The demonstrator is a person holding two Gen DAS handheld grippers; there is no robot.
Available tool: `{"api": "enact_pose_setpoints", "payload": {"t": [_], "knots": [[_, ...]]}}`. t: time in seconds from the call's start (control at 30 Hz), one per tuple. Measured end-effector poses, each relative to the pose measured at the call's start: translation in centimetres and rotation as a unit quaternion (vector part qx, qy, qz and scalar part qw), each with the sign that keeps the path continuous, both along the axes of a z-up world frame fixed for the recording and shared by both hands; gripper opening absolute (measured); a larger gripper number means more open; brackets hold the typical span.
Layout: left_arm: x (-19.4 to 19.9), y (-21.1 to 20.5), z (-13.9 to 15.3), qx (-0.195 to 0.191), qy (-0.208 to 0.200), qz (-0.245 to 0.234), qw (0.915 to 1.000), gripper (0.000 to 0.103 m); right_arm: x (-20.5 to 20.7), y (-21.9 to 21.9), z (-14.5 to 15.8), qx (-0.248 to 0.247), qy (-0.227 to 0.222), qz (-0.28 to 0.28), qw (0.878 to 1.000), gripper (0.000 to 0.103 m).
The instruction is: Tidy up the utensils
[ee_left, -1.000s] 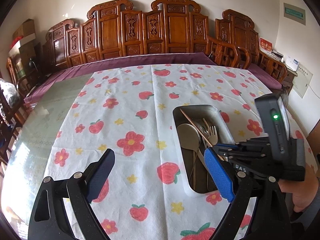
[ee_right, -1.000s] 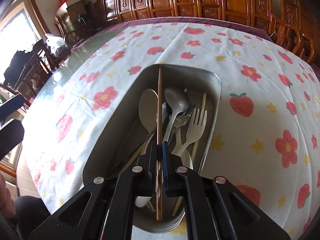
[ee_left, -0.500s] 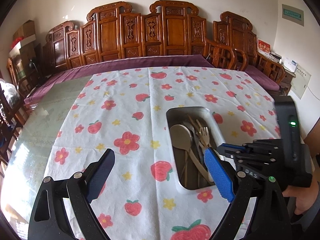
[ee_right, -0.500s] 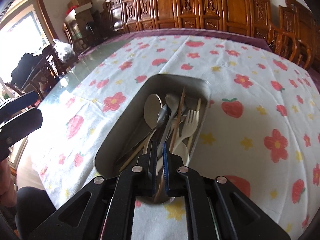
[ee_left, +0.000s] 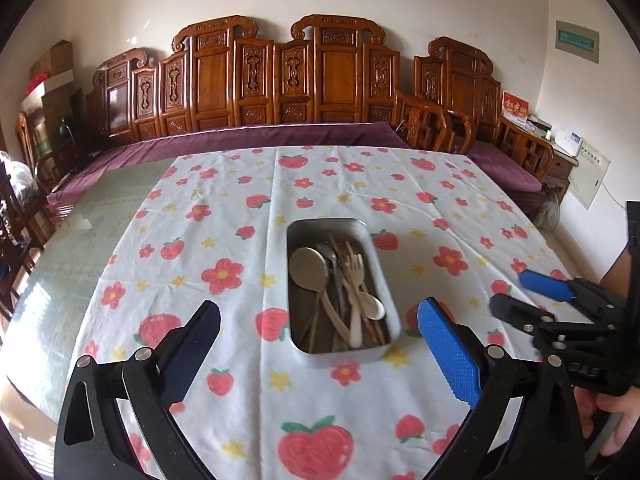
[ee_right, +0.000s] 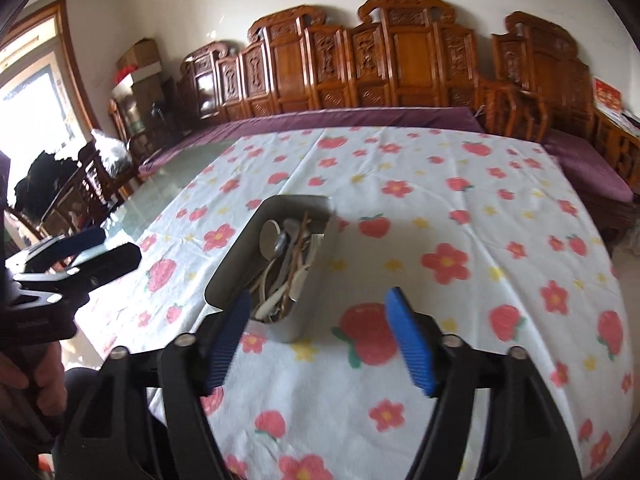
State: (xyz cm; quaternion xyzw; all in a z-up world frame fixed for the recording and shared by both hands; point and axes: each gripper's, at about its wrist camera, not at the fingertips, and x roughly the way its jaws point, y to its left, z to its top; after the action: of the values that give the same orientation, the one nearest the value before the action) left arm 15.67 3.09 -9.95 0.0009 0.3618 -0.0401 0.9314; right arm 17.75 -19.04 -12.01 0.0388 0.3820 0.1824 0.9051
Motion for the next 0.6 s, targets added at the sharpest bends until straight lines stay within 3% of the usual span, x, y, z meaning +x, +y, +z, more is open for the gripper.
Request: {"api": "enact_pose_setpoints", "payload": {"t": [0.13,0.6], "knots": [[-1.4,-1.4,0.4,-0.004,0.001,-0.004,1.0000,0.096,-1.7,-1.9,1.5,-0.009,-0.020,-0.023,0.999,0.094],[-6.9,-5.0,8.0,0.010,-0.080,-0.004,0.9967,0.096,-7.8,-5.5,10.0,-0.003,-0.134,-0.062,0.989,0.097]]}}
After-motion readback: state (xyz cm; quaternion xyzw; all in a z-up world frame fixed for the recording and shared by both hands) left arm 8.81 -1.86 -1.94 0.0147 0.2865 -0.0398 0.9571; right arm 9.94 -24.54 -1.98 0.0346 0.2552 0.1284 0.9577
